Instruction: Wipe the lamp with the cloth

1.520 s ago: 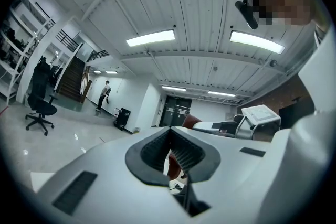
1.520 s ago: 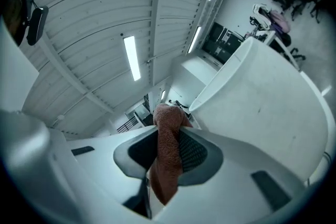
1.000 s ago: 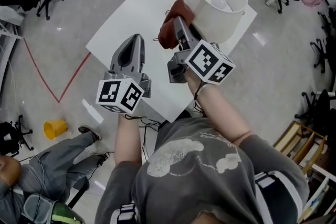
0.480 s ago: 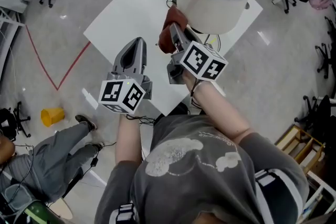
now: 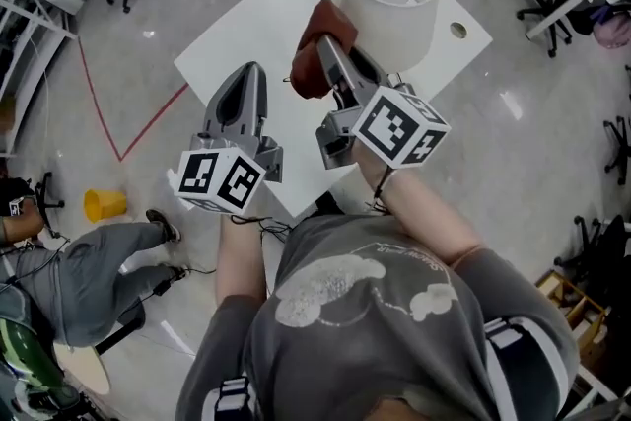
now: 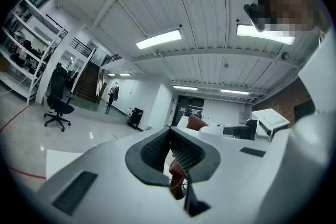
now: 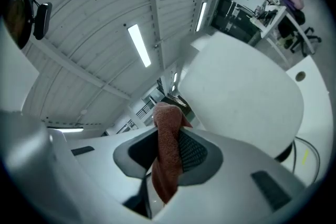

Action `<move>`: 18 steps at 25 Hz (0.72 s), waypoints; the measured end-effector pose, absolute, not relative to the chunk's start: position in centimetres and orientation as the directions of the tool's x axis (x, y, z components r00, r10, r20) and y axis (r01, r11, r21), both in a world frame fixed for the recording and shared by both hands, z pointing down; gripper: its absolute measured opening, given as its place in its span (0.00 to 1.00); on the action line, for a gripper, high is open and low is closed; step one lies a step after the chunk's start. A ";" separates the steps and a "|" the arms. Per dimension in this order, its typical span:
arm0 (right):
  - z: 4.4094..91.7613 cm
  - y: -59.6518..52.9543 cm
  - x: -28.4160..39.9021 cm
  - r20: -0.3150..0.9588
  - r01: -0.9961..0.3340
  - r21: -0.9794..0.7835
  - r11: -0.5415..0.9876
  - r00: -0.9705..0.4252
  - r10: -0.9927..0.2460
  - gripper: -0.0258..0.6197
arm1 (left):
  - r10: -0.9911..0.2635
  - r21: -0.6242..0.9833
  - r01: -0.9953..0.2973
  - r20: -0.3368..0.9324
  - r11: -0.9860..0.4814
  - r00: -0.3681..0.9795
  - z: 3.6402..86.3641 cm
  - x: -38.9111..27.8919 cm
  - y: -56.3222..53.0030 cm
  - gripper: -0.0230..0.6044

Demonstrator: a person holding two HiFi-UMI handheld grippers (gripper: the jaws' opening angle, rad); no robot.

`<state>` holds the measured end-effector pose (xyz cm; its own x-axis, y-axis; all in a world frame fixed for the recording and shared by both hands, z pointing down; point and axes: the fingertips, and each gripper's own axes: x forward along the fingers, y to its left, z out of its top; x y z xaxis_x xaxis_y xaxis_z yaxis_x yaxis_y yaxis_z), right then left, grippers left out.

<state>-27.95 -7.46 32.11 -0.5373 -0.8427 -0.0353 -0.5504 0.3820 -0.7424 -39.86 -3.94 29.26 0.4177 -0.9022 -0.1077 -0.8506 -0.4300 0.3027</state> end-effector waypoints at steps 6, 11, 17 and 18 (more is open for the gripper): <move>28.9 -7.3 -25.1 -0.088 -0.531 -0.731 0.430 -0.551 -0.830 0.18 | -0.898 0.280 -0.854 -0.174 -0.439 0.404 26.6 -37.3 -2.5 0.05; 32.6 -6.7 -24.4 0.011 -0.548 -0.735 0.400 -0.599 -0.801 0.18 | -0.907 0.274 -0.865 -0.152 -0.421 0.394 27.7 -35.5 -1.7 0.05; 36.9 -5.5 -24.0 0.105 -0.568 -0.739 0.363 -0.629 -0.770 0.18 | -0.917 0.286 -0.871 -0.107 -0.398 0.384 29.9 -34.3 -1.2 0.05; 37.5 -5.3 -23.9 0.119 -0.572 -0.739 0.356 -0.631 -0.767 0.18 | -0.919 0.293 -0.872 -0.094 -0.392 0.382 30.3 -34.1 -1.1 0.05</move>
